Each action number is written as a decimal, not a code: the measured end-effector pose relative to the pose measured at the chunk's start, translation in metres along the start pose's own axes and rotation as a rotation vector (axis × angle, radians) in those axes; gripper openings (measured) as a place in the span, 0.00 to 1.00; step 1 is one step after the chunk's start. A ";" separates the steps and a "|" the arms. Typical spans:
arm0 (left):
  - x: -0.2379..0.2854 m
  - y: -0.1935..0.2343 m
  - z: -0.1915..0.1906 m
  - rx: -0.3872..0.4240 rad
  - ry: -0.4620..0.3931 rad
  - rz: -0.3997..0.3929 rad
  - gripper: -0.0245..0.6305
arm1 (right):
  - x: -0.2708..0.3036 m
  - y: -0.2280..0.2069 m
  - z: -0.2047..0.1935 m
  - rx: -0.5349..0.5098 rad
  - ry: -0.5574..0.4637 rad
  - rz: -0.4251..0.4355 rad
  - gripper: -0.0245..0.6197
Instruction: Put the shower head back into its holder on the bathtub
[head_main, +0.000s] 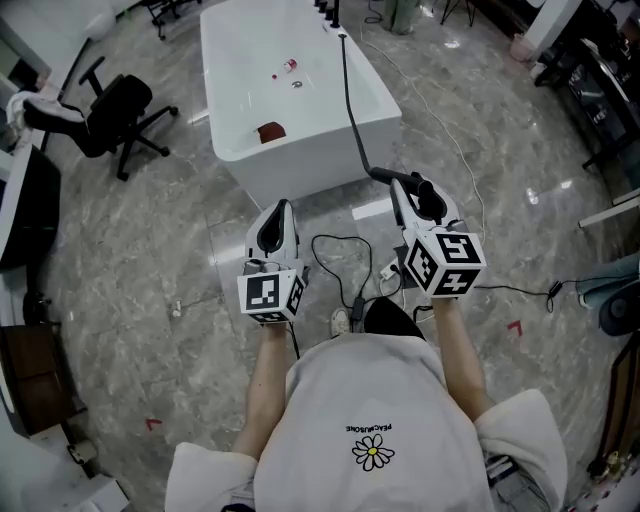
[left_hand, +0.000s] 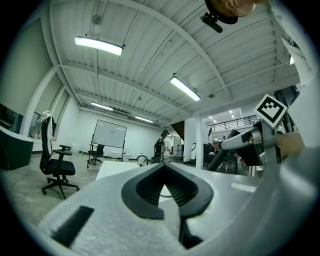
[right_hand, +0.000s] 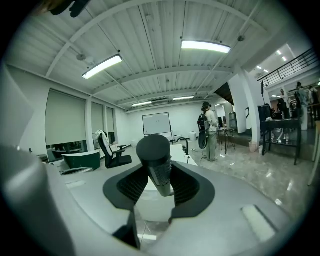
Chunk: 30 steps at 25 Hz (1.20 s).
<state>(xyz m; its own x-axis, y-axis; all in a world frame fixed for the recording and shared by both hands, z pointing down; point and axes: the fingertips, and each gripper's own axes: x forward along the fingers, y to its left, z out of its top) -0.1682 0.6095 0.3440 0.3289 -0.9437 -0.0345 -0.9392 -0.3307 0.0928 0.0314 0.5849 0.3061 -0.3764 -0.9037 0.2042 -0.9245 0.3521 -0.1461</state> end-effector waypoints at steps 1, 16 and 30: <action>-0.001 0.006 -0.002 -0.001 0.009 0.002 0.04 | 0.004 0.001 0.000 0.001 0.000 -0.004 0.26; 0.145 0.081 -0.027 0.031 0.045 0.006 0.04 | 0.161 -0.038 0.049 0.101 -0.079 0.056 0.25; 0.372 0.082 -0.045 0.067 0.118 -0.222 0.08 | 0.348 -0.108 0.124 0.050 -0.105 0.090 0.25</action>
<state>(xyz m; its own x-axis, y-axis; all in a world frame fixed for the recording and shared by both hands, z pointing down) -0.1186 0.2312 0.3835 0.5330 -0.8432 0.0704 -0.8460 -0.5323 0.0302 0.0079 0.2021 0.2734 -0.4465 -0.8907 0.0856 -0.8823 0.4223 -0.2079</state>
